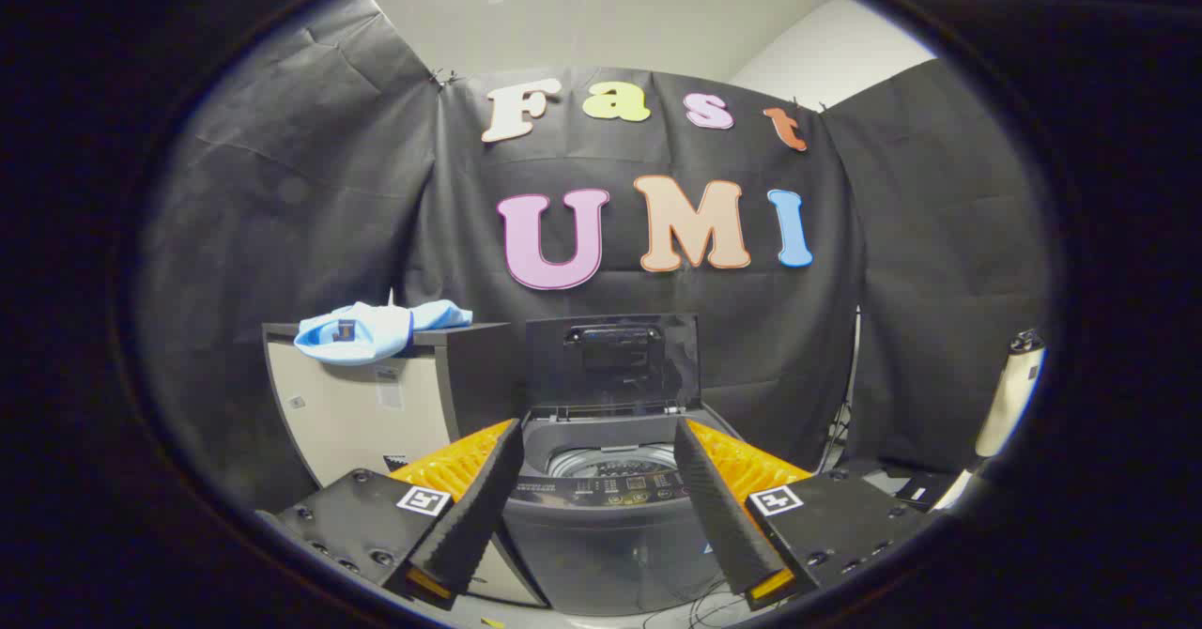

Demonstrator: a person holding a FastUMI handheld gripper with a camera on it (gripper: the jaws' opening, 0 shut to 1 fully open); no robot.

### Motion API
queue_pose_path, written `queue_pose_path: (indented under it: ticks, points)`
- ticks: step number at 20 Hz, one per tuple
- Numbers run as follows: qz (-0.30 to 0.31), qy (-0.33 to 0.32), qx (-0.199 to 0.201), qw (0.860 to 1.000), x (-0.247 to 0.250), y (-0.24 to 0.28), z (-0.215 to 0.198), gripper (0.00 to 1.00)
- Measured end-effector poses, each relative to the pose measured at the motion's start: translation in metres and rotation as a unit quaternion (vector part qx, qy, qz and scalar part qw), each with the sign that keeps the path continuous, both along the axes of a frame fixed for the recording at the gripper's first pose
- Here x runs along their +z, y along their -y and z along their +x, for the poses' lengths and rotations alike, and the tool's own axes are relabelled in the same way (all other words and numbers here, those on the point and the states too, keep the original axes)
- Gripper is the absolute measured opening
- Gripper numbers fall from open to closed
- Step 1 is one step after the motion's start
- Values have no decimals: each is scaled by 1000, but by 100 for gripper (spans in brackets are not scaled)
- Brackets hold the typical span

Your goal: Put the clothes into the washing machine and then close the washing machine lid.

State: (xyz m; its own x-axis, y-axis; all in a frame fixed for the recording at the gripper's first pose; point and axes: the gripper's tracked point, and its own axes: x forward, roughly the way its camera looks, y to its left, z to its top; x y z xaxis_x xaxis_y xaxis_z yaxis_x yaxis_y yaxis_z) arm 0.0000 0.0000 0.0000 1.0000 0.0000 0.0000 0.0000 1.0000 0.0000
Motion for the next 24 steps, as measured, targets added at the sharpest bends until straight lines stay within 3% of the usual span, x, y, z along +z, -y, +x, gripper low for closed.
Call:
queue_pose_path:
  ticks: [13,20,24]
  points:
    - [19,-18,-3,1000,7,-19,18,99]
    - [0,-12,46,999,52,-79,53,98]
    - [20,-1,72,997,102,-118,75,97]
